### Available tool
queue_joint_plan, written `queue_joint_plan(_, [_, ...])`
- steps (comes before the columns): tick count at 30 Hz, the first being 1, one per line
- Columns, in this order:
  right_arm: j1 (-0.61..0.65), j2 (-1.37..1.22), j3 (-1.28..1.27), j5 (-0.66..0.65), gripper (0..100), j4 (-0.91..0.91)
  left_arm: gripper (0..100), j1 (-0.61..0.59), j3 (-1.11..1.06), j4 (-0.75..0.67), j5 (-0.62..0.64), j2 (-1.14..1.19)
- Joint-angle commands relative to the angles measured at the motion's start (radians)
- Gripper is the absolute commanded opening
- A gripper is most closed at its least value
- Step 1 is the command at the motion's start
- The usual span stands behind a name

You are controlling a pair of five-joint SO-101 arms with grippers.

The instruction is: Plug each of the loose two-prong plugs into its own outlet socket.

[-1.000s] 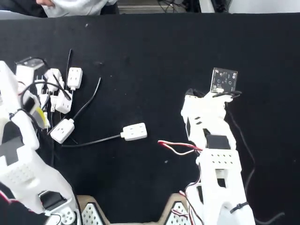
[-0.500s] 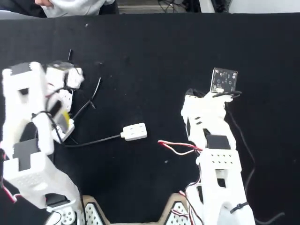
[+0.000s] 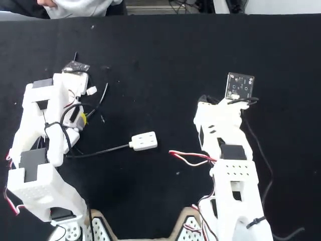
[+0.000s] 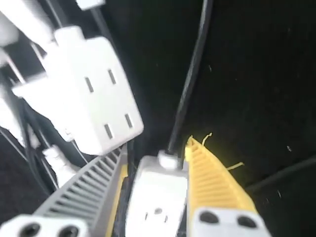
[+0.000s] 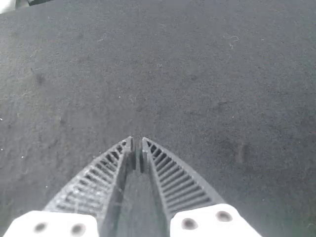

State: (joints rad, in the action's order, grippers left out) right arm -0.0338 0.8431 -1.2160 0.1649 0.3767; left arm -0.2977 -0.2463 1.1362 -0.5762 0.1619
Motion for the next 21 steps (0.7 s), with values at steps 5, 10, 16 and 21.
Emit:
queue_joint_plan(5, [-0.005, 0.033, 0.010, 0.000, 1.2, -0.028, 19, 0.097, -0.018, -0.052, 0.012, -0.038])
queue_joint_plan(10, [-0.005, 0.033, 0.010, 0.000, 1.2, -0.028, 19, 0.147, -0.048, -0.061, 0.009, -0.037])
queue_joint_plan(16, [-0.005, 0.033, 0.010, 0.000, 1.2, -0.028, 19, 0.104, -0.005, -0.043, 0.012, -0.054])
queue_joint_plan(21, [-0.005, 0.033, 0.010, 0.000, 1.2, -0.028, 19, -0.021, 0.173, 0.061, 0.018, -0.084])
